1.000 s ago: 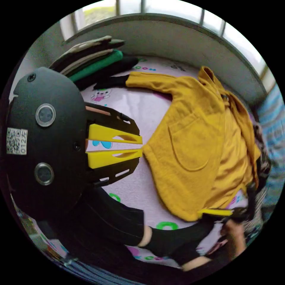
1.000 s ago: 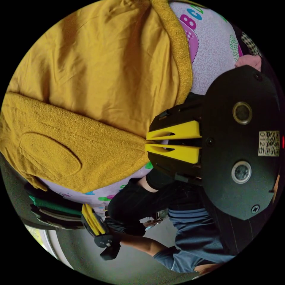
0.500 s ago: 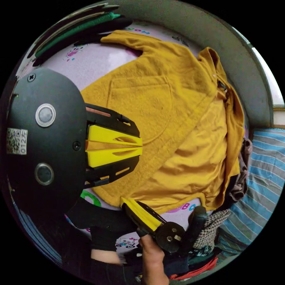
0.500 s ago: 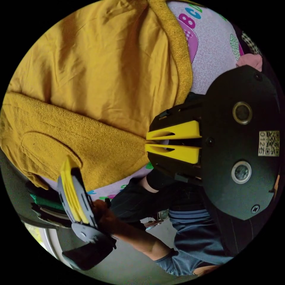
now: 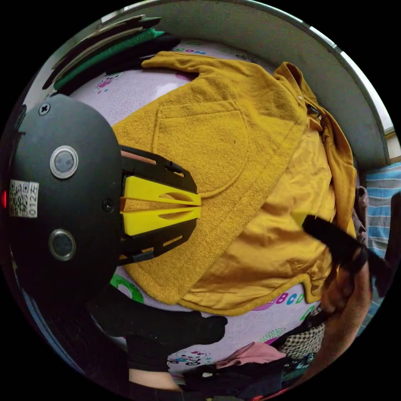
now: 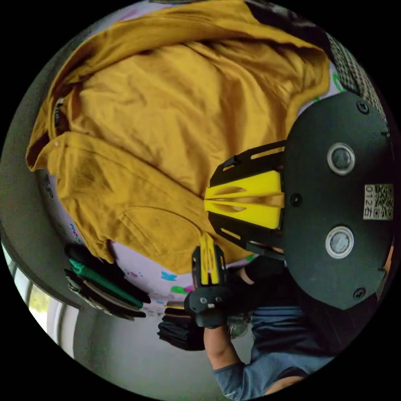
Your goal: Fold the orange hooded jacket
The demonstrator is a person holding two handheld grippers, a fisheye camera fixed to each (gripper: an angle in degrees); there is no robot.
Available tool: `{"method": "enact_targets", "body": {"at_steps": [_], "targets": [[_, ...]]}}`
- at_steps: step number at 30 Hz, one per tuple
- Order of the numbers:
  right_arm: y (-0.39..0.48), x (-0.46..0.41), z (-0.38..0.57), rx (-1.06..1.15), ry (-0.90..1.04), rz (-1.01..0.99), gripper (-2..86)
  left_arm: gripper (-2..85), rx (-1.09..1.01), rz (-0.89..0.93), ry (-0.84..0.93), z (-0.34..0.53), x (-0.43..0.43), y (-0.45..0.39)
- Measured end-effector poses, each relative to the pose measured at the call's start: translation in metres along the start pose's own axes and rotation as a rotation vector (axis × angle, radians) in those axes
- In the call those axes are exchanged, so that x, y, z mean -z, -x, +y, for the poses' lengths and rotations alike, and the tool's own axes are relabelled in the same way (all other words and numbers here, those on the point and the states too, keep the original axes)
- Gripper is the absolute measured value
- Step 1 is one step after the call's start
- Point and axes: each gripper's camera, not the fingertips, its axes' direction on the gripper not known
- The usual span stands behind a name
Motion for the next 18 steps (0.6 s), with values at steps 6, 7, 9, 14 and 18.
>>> {"method": "enact_targets", "body": {"at_steps": [6,7,9,14,18], "targets": [[0.007,0.063,-0.08,0.014,-0.129,0.085,0.3,0.7,0.046,0.074,-0.009,-0.003,0.018,0.022],[0.007,0.072,-0.097,0.0,-0.152,0.094,0.6,0.7,0.052,0.087,-0.012,-0.003,0.022,0.026],[0.009,0.084,-0.123,0.001,-0.179,0.118,1.1,0.7,0.061,0.107,-0.011,-0.005,0.027,0.032],[0.027,0.109,-0.197,0.02,-0.261,0.34,3.9,0.7,0.087,0.151,0.007,-0.011,0.044,0.046],[0.054,0.115,-0.259,0.105,-0.269,0.546,6.4,0.5,0.124,0.165,0.026,-0.016,0.058,0.053]]}}
